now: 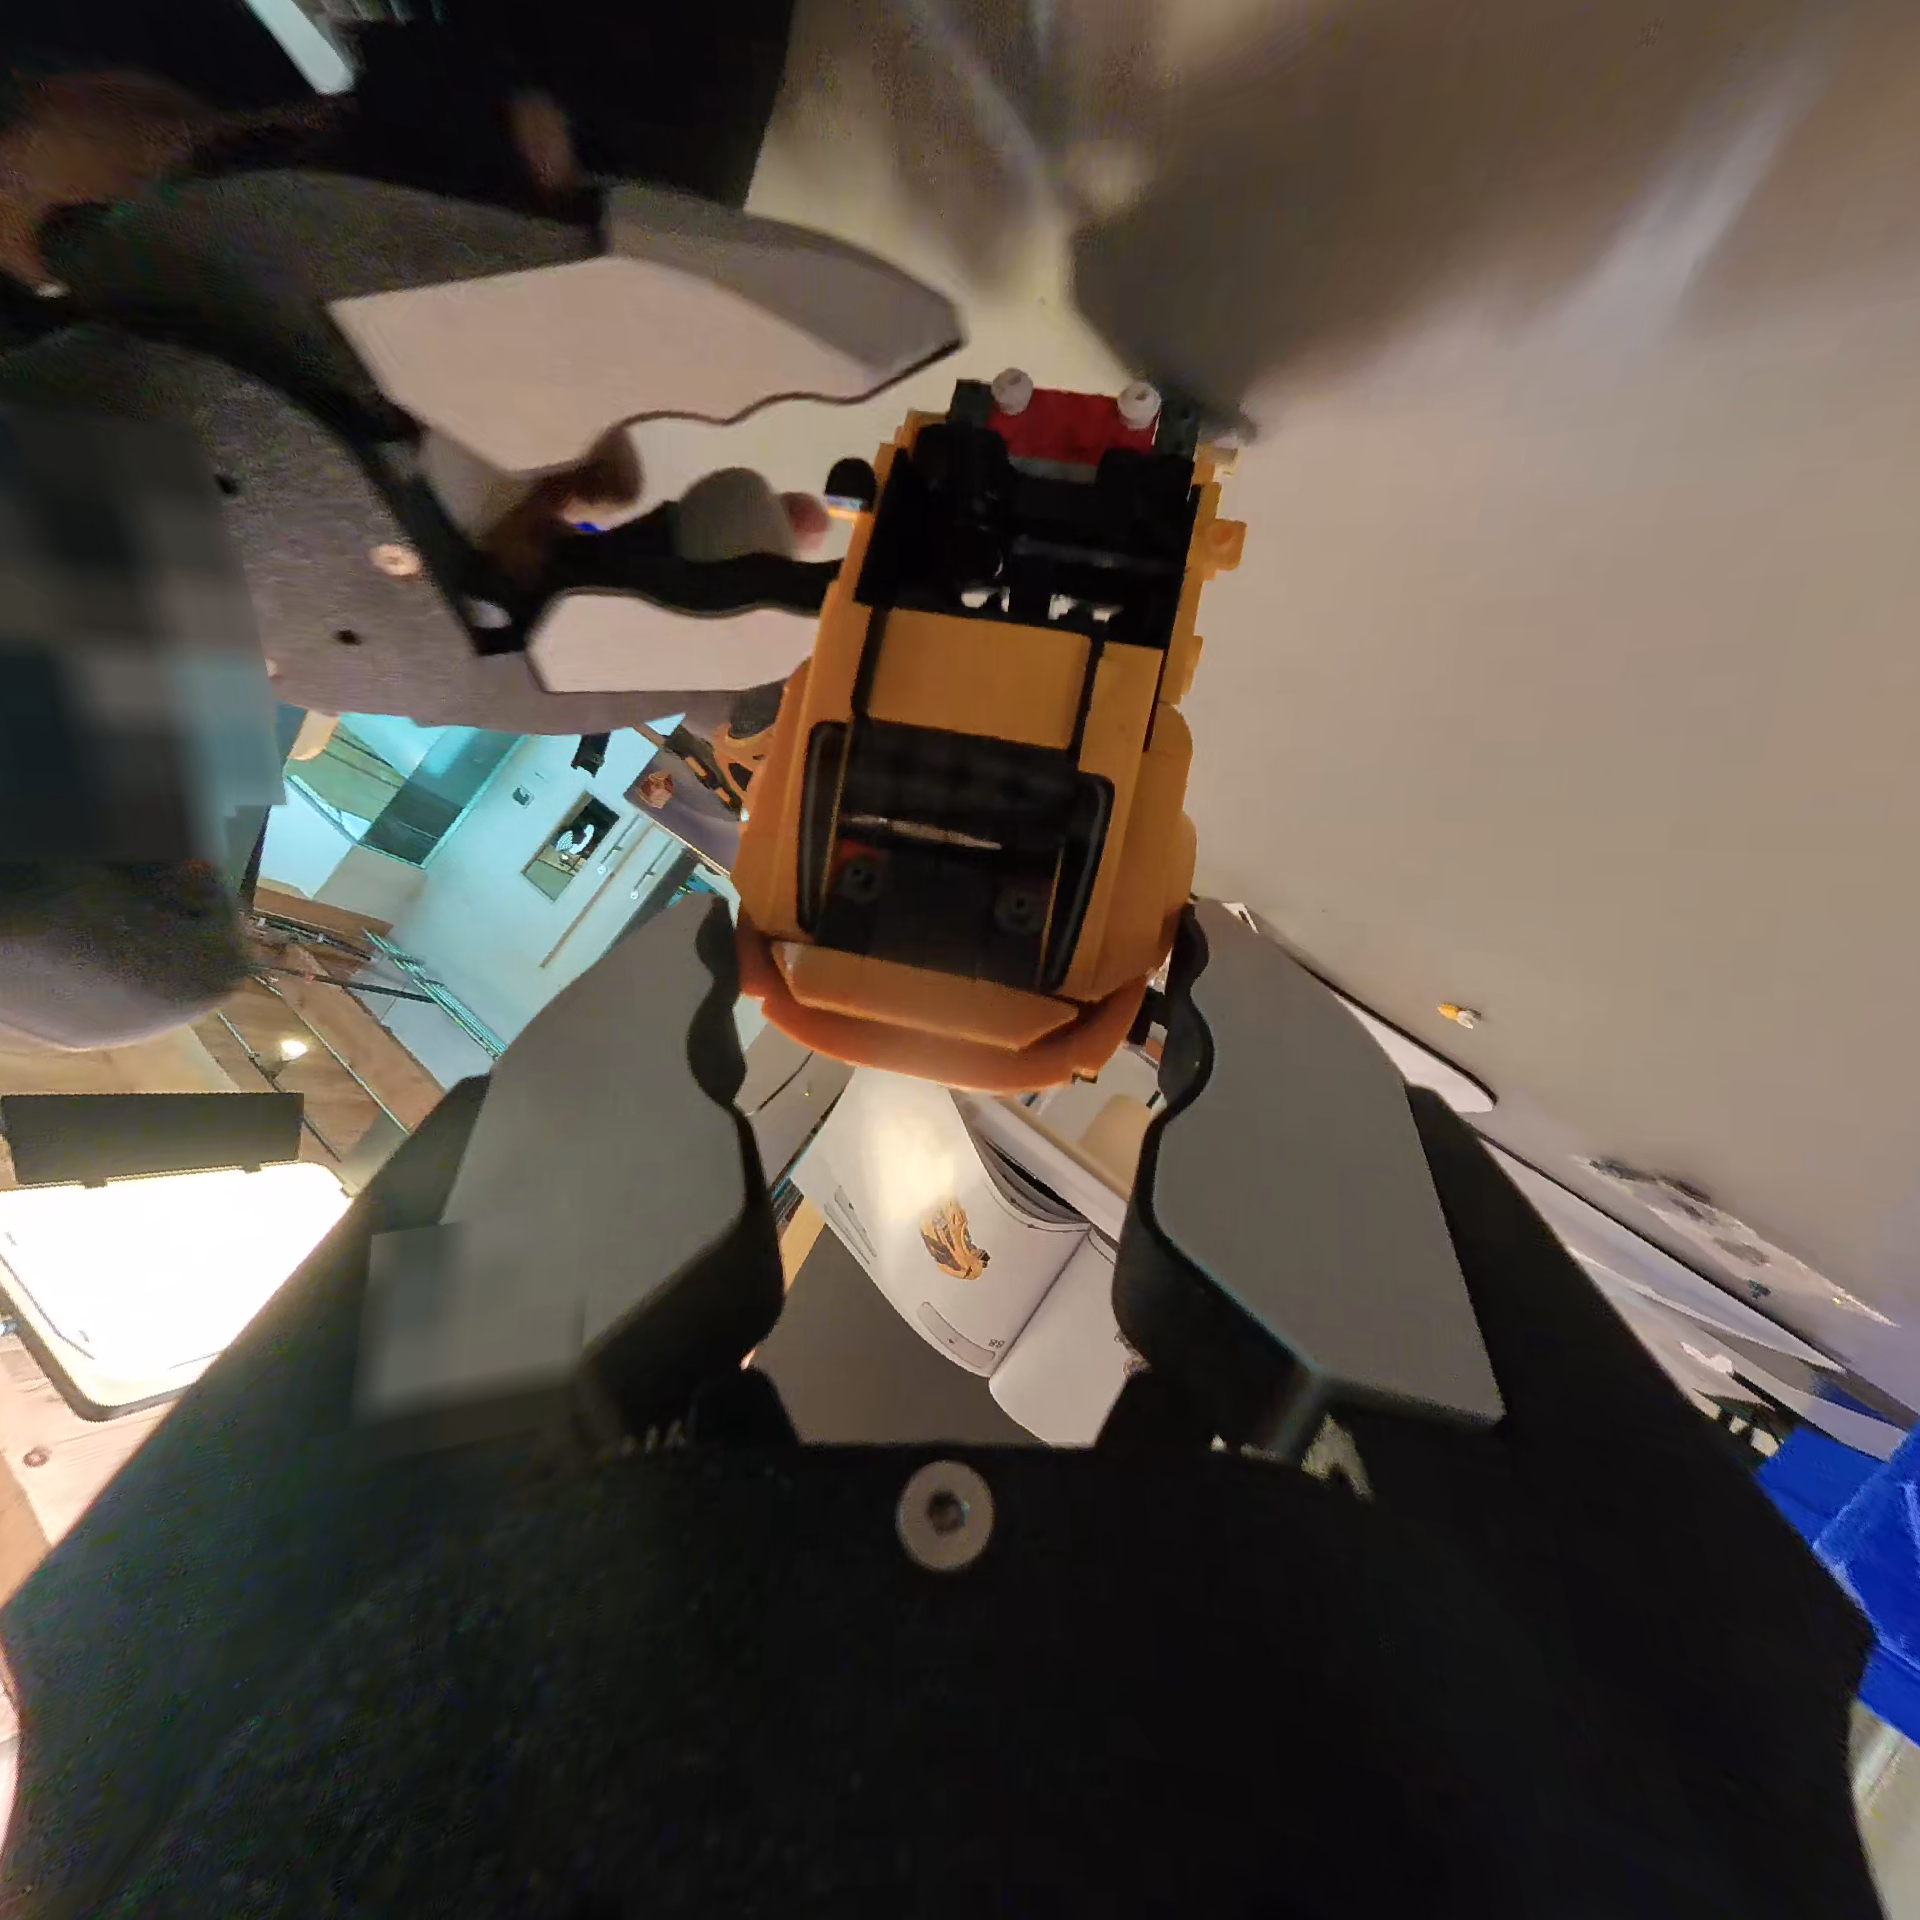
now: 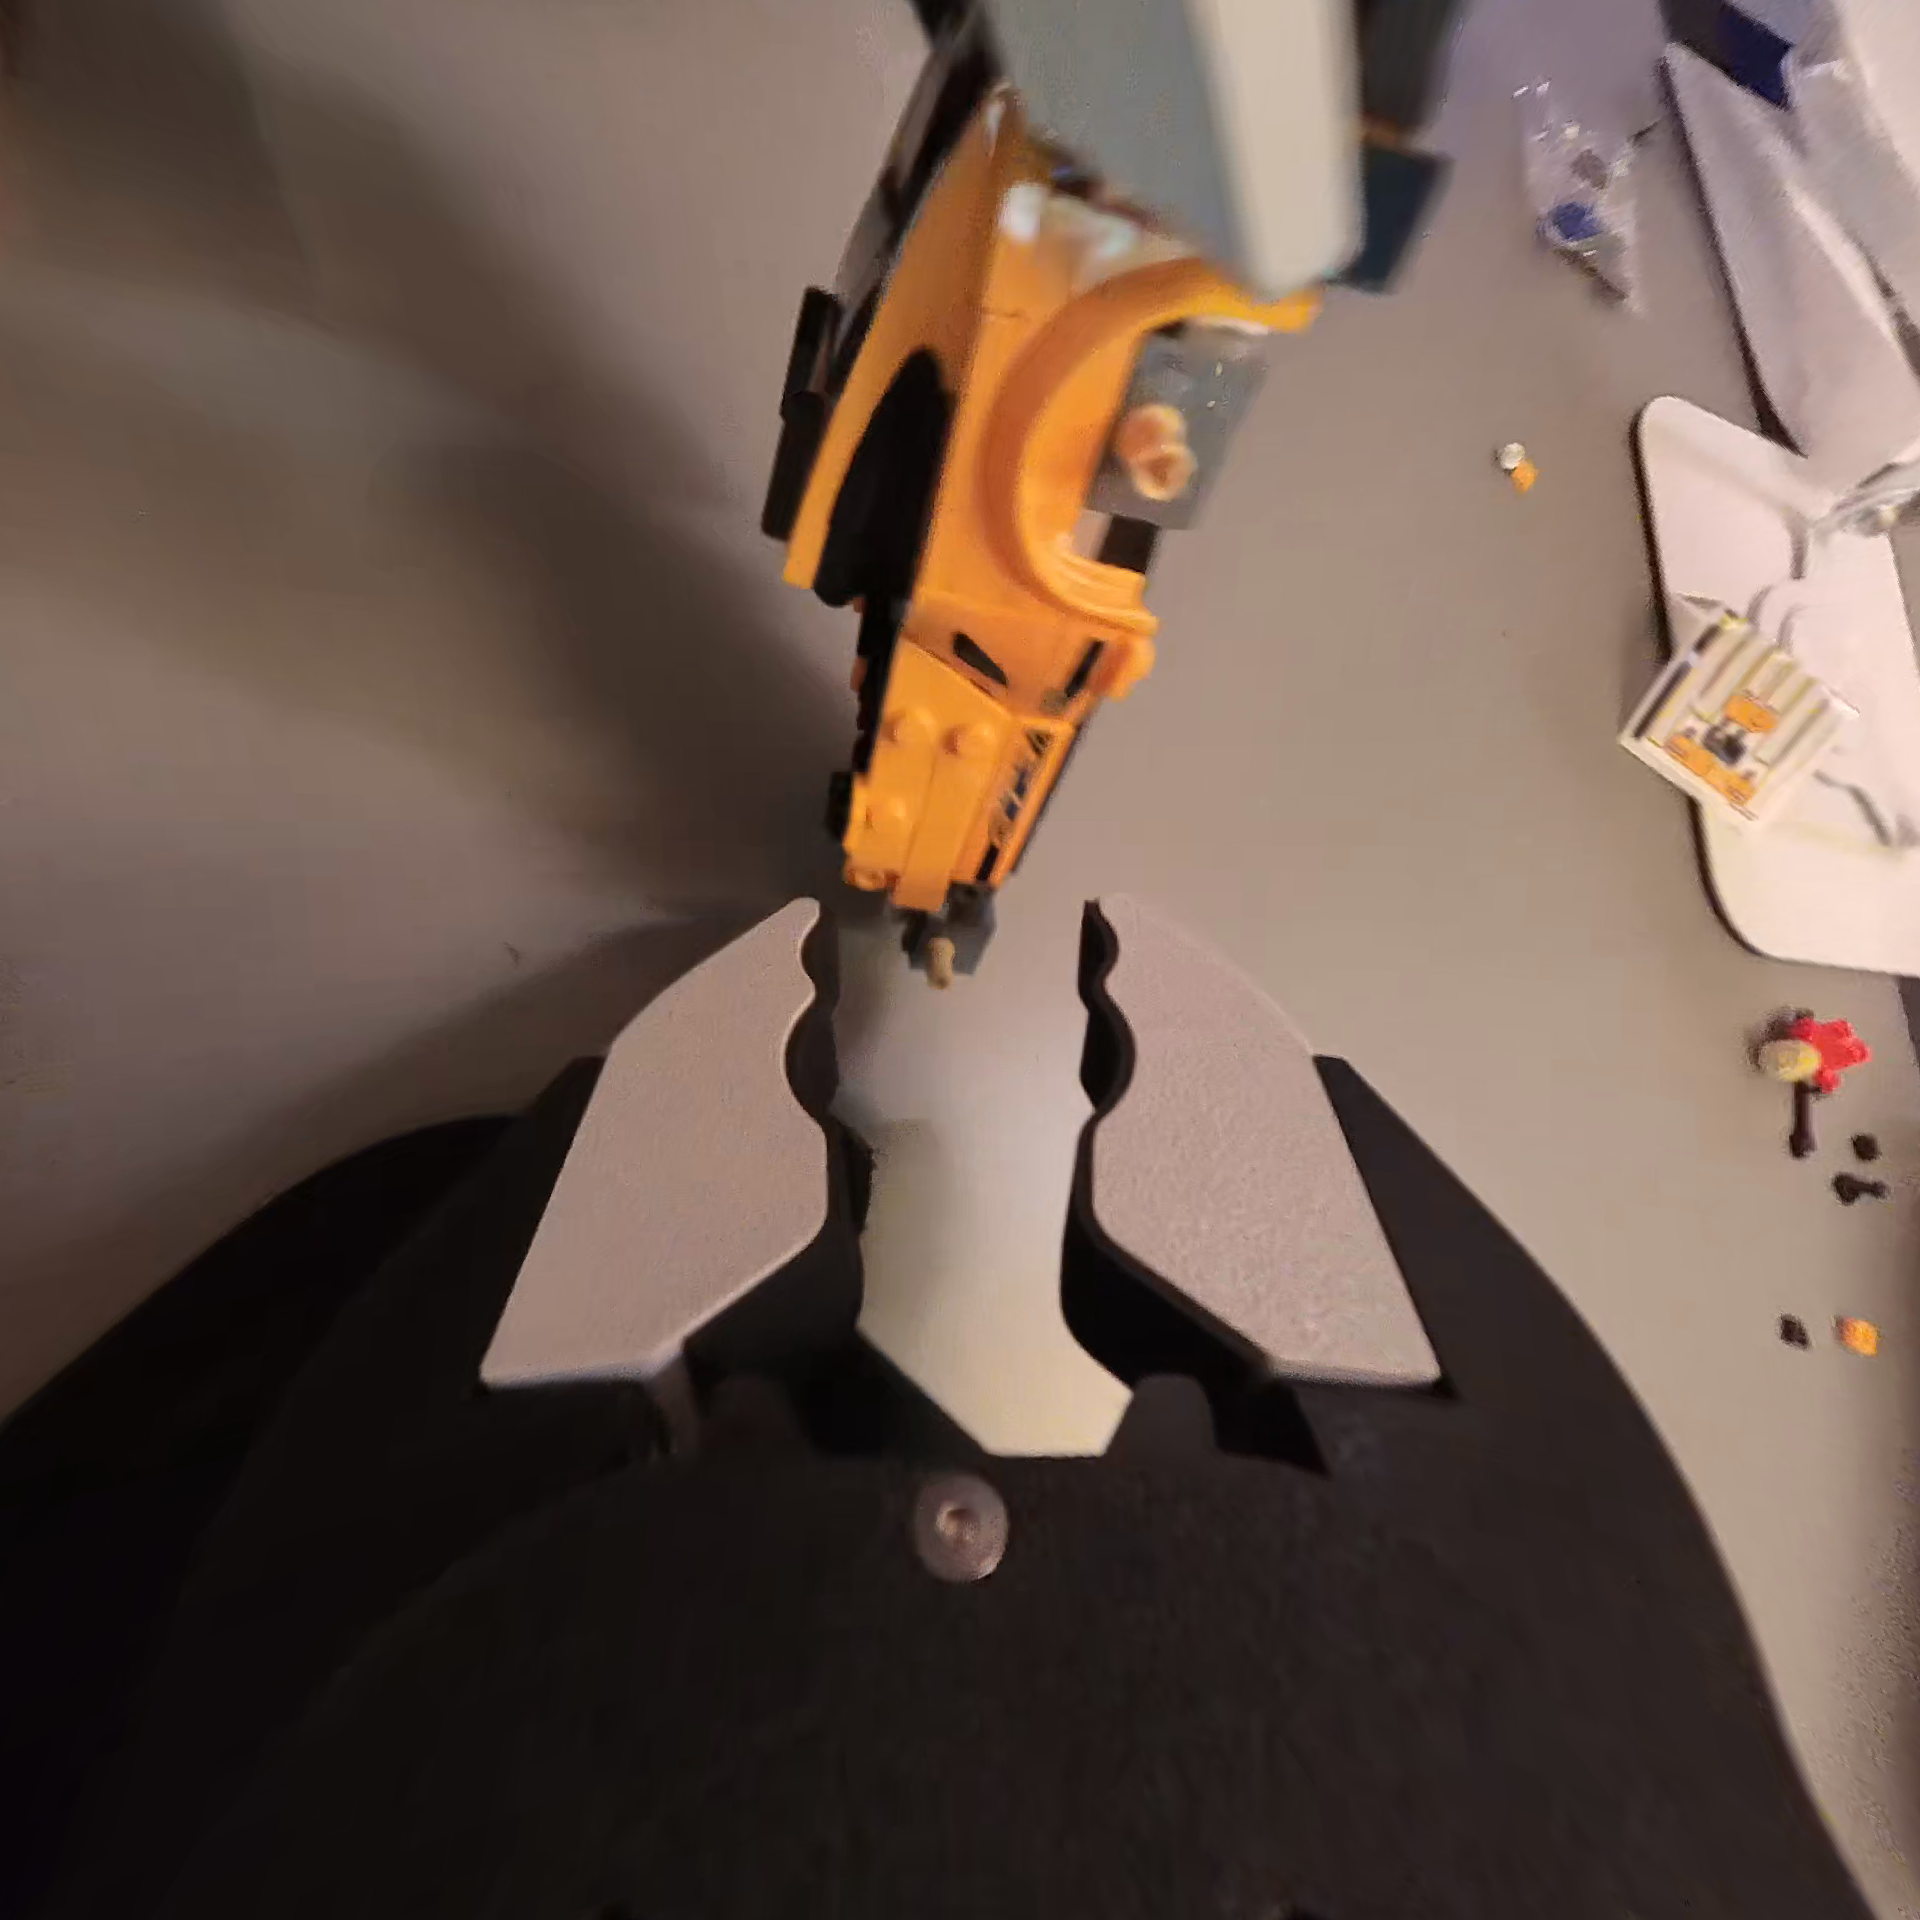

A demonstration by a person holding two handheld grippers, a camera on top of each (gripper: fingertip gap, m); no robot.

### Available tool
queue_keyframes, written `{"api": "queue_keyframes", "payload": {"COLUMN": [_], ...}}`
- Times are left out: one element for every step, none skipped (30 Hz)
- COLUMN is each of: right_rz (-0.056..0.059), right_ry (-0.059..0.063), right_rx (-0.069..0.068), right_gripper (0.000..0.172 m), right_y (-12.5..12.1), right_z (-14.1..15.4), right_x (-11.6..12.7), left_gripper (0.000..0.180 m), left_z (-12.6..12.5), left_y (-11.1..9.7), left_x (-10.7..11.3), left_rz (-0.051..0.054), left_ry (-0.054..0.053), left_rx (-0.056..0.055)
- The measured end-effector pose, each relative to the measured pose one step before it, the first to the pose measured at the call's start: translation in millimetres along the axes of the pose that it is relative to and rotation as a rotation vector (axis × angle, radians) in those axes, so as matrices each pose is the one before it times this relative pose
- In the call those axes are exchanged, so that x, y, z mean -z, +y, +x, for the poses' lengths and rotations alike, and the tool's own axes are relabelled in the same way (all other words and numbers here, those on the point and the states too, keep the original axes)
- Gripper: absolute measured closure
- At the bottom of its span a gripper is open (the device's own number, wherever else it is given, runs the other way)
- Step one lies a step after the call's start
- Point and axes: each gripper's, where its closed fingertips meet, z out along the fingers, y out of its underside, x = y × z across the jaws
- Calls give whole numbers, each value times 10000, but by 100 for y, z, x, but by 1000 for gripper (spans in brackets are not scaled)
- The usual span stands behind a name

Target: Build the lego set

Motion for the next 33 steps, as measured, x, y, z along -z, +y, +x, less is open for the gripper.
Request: {"api": "queue_keyframes", "payload": {"right_rz": [-221,-94,11,30,172,219,182,108,26,-10,24,20,22,20,-13,2,8,17,9,-15,-13,-32,-24,3,-7,-14,-12,-11,-21,-10,33,60,59], "right_ry": [30,142,243,352,441,503,815,1096,1381,1106,729,358,406,228,46,3,-127,-17,-19,-76,42,48,44,195,173,227,290,342,378,470,391,349,176], "right_rx": [256,241,237,260,193,184,319,577,791,619,296,177,49,90,46,-1,-10,-16,21,-43,-18,59,65,145,253,239,236,255,224,198,176,107,36], "right_gripper": [129,138,143,144,144,144,144,144,144,143,143,143,142,142,142,142,142,142,142,142,142,142,142,142,142,142,142,142,142,142,142,142,142], "right_y": [70,-51,-80,30,-67,-151,-181,-224,-228,-233,-174,-78,-41,-28,-31,-54,-45,-42,-12,18,26,60,57,4,12,-3,-22,-31,-23,-45,-122,-157,-150], "right_z": [-190,59,283,576,757,849,1226,1514,1864,1637,1263,733,699,327,28,-51,-231,-89,-101,-150,31,81,163,487,612,897,1166,1349,1452,1528,1240,890,236], "right_x": [-918,-732,-389,-92,114,170,190,215,248,173,74,-27,-49,-86,-84,-94,-94,-75,-66,-77,-51,-75,-104,-130,-176,-205,-234,-242,-235,-216,-207,-162,-123], "left_gripper": [101,101,101,101,101,101,101,101,101,101,101,101,101,101,101,101,101,101,101,101,101,101,101,101,101,101,101,102,101,102,102,102,102], "left_z": [-72,-50,56,37,-146,-269,-394,-525,-701,-650,-516,-305,-222,-90,21,77,144,121,100,-6,7,126,179,-59,-316,-269,-324,-394,-413,-439,-344,-185,75], "left_y": [-31,-315,-91,82,-47,181,274,355,434,254,214,232,226,206,98,74,20,-32,-6,53,53,101,108,147,127,489,712,891,988,978,746,334,-156], "left_x": [-296,280,-73,-190,298,103,63,44,20,63,31,-26,-56,-40,-9,34,18,40,52,12,-24,-38,-82,-52,-72,-53,-32,-5,14,42,88,82,121], "left_rz": [21,32,29,-29,-88,-82,-63,-70,-89,-4,7,-58,-81,-52,-14,7,22,11,14,5,5,6,21,16,5,-42,-82,-132,-168,-173,-106,-15,17], "left_ry": [-40,-50,18,-42,-154,-188,-187,-238,-283,-265,-180,-55,-91,-43,-4,17,49,0,17,21,-23,-26,-39,-68,-48,-53,-68,-92,-116,-141,-116,-92,-8], "left_rx": [15,-3,-29,-4,-37,-101,-155,-176,-142,-288,-267,-13,6,-133,-47,13,17,12,-17,26,-14,-68,-72,-141,-177,-167,-178,-191,-194,-145,-67,48,172]}}
